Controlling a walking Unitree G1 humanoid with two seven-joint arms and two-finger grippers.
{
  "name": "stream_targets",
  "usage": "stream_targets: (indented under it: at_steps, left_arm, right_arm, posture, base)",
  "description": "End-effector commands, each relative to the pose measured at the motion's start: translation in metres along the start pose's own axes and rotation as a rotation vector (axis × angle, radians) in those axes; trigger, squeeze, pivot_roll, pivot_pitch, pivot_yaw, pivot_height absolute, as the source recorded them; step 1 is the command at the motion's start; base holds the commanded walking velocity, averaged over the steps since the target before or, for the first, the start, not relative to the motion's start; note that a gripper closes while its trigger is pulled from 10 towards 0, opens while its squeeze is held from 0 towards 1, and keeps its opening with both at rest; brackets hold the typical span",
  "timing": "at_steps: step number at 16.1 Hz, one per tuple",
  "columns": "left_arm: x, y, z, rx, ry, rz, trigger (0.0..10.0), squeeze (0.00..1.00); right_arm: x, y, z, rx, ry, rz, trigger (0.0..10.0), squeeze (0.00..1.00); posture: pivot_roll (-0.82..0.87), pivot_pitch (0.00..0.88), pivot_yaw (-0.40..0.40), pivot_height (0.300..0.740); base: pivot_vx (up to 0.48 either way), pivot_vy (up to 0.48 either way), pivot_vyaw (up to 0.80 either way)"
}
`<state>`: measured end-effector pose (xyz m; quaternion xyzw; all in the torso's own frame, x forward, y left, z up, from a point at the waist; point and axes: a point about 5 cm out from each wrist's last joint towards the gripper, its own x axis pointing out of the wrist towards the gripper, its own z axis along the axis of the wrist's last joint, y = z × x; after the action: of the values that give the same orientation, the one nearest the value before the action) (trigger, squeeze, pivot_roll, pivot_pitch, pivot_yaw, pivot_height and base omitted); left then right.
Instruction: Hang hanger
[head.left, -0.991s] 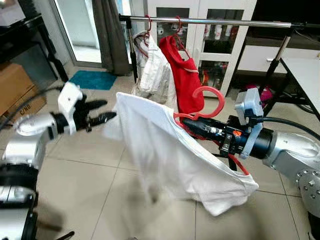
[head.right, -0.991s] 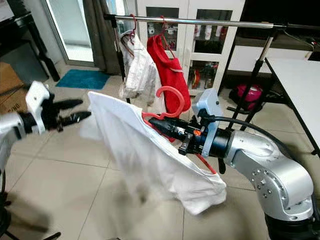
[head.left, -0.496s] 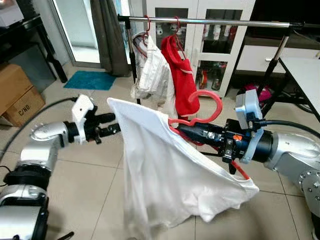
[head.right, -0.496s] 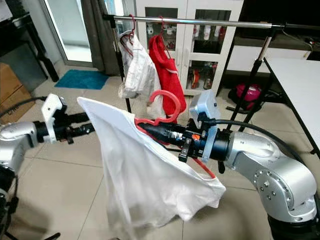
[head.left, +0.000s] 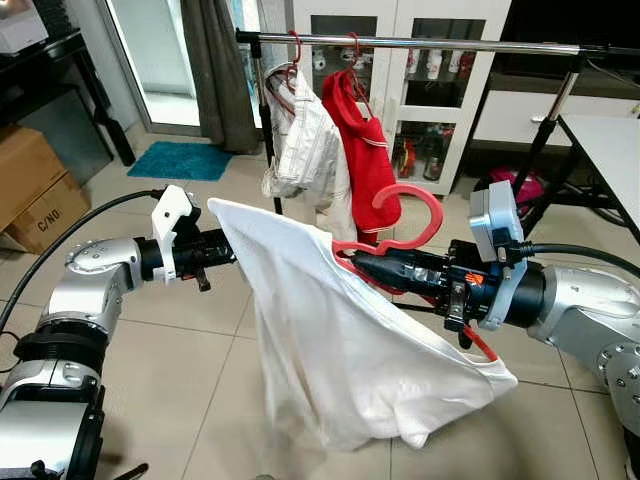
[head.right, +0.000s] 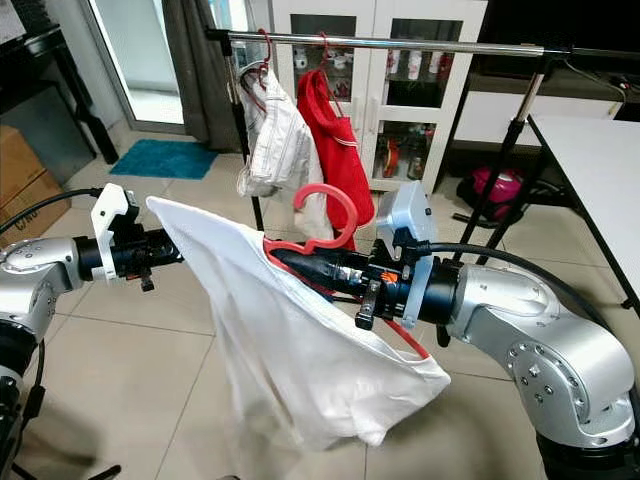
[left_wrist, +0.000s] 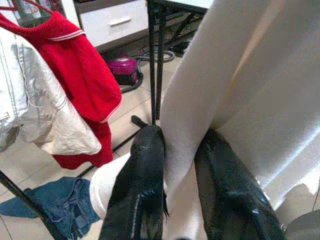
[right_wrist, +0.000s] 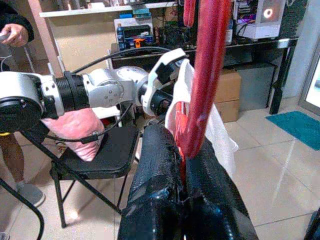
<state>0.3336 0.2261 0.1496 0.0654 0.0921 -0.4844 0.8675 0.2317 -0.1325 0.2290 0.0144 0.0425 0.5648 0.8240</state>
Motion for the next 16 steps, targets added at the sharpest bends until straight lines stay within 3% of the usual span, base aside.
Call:
stream_targets:
  at_steps: [1, 6, 8, 9, 10, 16]
  left_arm:
    - [-0.003, 0.002, 0.004, -0.005, -0.030, 0.008, 0.0, 0.00]
    - [-0.013, 0.007, 0.004, -0.019, -0.065, 0.101, 0.0, 0.00]
    - [-0.021, 0.014, 0.005, -0.025, -0.093, 0.196, 0.0, 0.00]
    - [-0.034, 0.024, 0.002, -0.049, -0.116, 0.334, 0.0, 0.00]
    - [-0.040, 0.026, 0.000, -0.068, -0.130, 0.375, 0.0, 0.00]
    - [-0.054, 0.019, -0.028, -0.137, -0.107, 0.472, 0.0, 0.00]
  right_arm:
    - [0.000, 0.004, 0.004, -0.024, -0.023, 0.022, 10.0, 0.00]
    - [0.000, 0.003, 0.003, -0.023, -0.023, 0.008, 10.0, 0.00]
    - [0.000, 0.001, 0.002, -0.024, -0.024, -0.012, 10.0, 0.00]
    - [-0.001, -0.003, 0.000, -0.024, -0.023, -0.045, 10.0, 0.00]
    - [-0.001, -0.004, 0.000, -0.024, -0.024, -0.055, 10.0, 0.00]
    - [-0.003, -0.017, -0.003, -0.030, -0.011, -0.160, 10.0, 0.00]
  posture:
    - [-0.21, 0.000, 0.076, 0.740]
    - [-0.20, 0.000, 0.077, 0.740]
    - [-0.20, 0.000, 0.078, 0.740]
    - [-0.20, 0.000, 0.078, 0.740]
    - [-0.20, 0.000, 0.078, 0.740]
    - [-0.20, 0.000, 0.072, 0.740]
  base:
    - [0.000, 0.000, 0.00]
    - [0.000, 0.000, 0.00]
    - [0.000, 0.000, 0.00]
    - [0.000, 0.000, 0.00]
    - [0.000, 0.000, 0.00]
    - [0.000, 0.000, 0.00]
